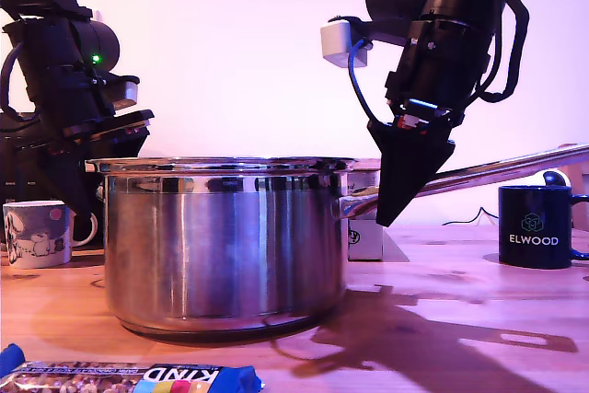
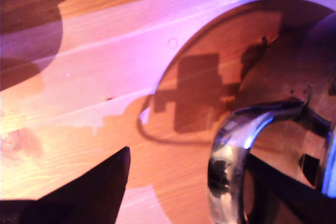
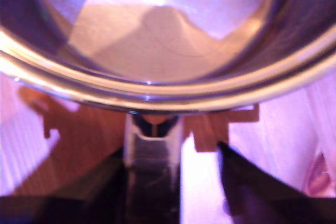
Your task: Pick up the large pot with both hands and place it on the shelf behind you
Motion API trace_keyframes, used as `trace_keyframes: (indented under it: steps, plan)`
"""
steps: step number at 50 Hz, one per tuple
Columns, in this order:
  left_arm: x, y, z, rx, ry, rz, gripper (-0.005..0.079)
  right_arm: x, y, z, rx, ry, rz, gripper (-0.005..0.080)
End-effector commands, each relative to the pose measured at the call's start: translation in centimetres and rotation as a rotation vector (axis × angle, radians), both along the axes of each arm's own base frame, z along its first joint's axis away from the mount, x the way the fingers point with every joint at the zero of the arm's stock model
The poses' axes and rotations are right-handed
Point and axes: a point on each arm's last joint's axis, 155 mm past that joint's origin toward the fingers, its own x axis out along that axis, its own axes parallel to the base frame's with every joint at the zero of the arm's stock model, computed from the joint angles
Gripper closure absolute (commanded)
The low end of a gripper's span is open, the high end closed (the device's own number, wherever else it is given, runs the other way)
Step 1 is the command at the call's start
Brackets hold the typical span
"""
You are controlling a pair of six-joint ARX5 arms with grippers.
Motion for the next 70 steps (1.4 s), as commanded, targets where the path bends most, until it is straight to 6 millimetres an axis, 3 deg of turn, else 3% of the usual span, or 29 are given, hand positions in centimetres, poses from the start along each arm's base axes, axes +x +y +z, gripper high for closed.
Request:
trace_keyframes:
  steps: [1,8,16,31,46,51,57,70]
  plan:
    - [-0.3,-1.2,-1.0,-0.008,0.023,-0.027,0.0193,0.5,0.3,0.2,0.008,-0.016,0.005,0.0453]
    - [-0.2,-1.2,-1.0,-0.008,0.021,-0.026,0.0193,0.5,0.4,0.3,0.01,-0.017,0.006,0.0617]
    - [-0.2,-1.2,-1.0,-0.008,0.023,-0.026,0.0213,0.7,0.8,0.4,0.02,-0.032,0.013,0.0636]
    - [-0.4,-0.9,-1.1,0.007,0.029,-0.023,0.0554,0.9,0.9,0.5,0.023,-0.039,0.012,0.0636]
    - [0.1,-0.2,-1.1,0.021,0.009,-0.028,0.0761,0.9,0.9,0.5,0.023,-0.039,0.012,0.0637]
    - [0.1,-0.1,-1.1,0.022,0.008,-0.031,0.0766,0.9,0.9,0.5,0.023,-0.04,0.012,0.0658]
    - [0.1,-0.1,-1.1,0.023,0.008,-0.031,0.0766,1.1,0.9,0.6,0.024,-0.048,0.011,0.077]
    - [-0.5,0.0,-1.2,0.027,0.032,-0.031,0.0766,1.3,0.5,0.7,0.001,-0.054,0.002,0.0765]
